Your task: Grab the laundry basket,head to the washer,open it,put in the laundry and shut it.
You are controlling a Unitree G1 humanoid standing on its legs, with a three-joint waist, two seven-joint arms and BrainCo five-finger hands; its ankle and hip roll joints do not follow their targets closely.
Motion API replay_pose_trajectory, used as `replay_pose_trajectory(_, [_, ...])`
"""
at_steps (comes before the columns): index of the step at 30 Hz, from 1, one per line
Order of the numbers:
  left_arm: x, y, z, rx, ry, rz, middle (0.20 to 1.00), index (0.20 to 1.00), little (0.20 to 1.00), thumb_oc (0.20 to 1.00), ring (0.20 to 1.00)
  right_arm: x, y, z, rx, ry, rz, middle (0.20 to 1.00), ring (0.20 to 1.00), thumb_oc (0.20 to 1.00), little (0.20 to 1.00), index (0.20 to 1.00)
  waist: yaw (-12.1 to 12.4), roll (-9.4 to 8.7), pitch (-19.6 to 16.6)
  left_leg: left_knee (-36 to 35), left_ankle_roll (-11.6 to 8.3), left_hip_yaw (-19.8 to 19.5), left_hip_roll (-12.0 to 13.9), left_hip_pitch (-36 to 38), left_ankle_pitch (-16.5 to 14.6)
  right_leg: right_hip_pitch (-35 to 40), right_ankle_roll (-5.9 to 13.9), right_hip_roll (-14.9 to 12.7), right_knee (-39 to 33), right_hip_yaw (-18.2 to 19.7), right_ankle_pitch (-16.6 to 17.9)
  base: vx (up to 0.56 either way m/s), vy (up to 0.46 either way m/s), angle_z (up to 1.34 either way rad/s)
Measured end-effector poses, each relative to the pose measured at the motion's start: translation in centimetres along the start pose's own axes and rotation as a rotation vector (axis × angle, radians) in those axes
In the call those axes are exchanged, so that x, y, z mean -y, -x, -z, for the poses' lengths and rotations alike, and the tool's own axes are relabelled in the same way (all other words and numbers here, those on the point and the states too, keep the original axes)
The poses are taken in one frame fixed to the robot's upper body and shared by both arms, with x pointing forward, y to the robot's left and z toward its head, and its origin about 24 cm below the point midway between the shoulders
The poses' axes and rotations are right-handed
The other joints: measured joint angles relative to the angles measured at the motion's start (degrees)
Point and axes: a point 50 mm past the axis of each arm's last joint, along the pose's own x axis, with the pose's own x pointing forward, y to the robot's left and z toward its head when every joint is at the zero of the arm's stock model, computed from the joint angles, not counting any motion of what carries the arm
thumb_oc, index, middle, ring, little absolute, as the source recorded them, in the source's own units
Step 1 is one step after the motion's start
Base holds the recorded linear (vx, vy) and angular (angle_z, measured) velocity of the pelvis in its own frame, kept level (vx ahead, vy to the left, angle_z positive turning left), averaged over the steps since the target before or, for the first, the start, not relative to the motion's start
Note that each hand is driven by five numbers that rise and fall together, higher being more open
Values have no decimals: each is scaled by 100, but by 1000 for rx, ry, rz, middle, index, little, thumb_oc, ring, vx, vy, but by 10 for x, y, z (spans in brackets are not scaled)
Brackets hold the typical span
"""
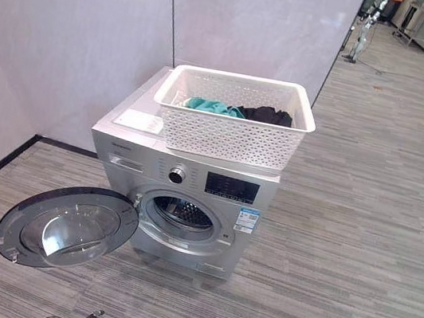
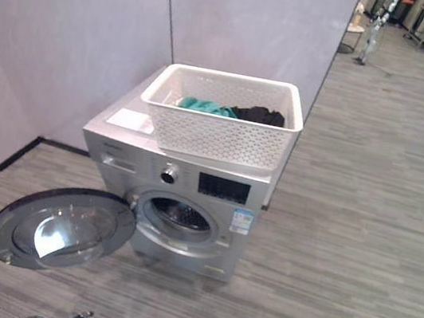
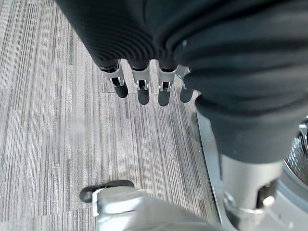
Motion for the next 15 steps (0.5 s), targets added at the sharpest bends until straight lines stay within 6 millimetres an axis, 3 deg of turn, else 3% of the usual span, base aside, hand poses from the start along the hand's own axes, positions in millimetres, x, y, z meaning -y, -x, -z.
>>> replay_pose_trajectory(5, [-3, -2, -10, 22, 14, -15, 1000, 1000, 1000, 1000, 1000, 4, -2, -17, 45, -1, 9, 1000, 1000, 1000, 1000, 1000, -19, 133, 51, -1505, -113, -275, 135, -92, 237, 107, 57, -8, -251, 348, 84, 103, 142, -29])
replay_pose_trajectory(9, [-5, -4, -22, 49, 23, -23, 1000, 1000, 1000, 1000, 1000, 5, -3, -20, 46, -23, 15, 1000, 1000, 1000, 1000, 1000, 22, 281, 234, -2343, -243, -377, 494, -193, 606, 472, 215, 14, -454, 569, 67, 96, 265, -37])
replay_pose_trajectory(11, [-6, -4, -25, 56, 24, -25, 1000, 1000, 1000, 1000, 1000, 5, -3, -17, 31, -38, 15, 1000, 1000, 1000, 1000, 1000, 3, 278, 233, -2223, -243, -401, 541, -183, 608, 630, 320, -56, -496, 741, -32, 32, 356, -51])
replay_pose_trajectory(12, [-5, -4, -26, 59, 24, -25, 1000, 1000, 1000, 1000, 1000, 5, -3, -19, 35, -49, 14, 1000, 1000, 1000, 1000, 1000, 12, 243, 239, -1814, -195, -522, 491, -172, 577, 688, 390, -178, -497, 835, -78, 47, 350, -66])
replay_pose_trajectory(13, [-4, -4, -27, 64, 27, -23, 1000, 1000, 1000, 1000, 1000, 5, -3, -17, 31, -70, 15, 1000, 1000, 1000, 1000, 1000, 13, 267, 202, -1550, -165, -478, 440, -98, 559, 767, 450, -258, -491, 902, -137, 66, 405, -58])
replay_pose_trajectory(14, [-3, -5, -35, 82, 20, -20, 1000, 1000, 1000, 1000, 1000, 5, -2, -15, 34, -97, 18, 1000, 1000, 1000, 1000, 1000, -77, 275, 128, -1403, -209, -332, 356, -22, 584, 892, 667, -432, -482, 865, -311, 60, 538, -22])
replay_pose_trajectory(15, [-3, -5, -41, 94, 19, -21, 1000, 1000, 1000, 1000, 1000, 3, -1, -9, 12, -113, 14, 1000, 1000, 1000, 1000, 1000, -128, 161, 171, -1377, -118, -207, 198, 46, 554, 950, 705, -573, -403, 841, -345, 41, 380, 6])
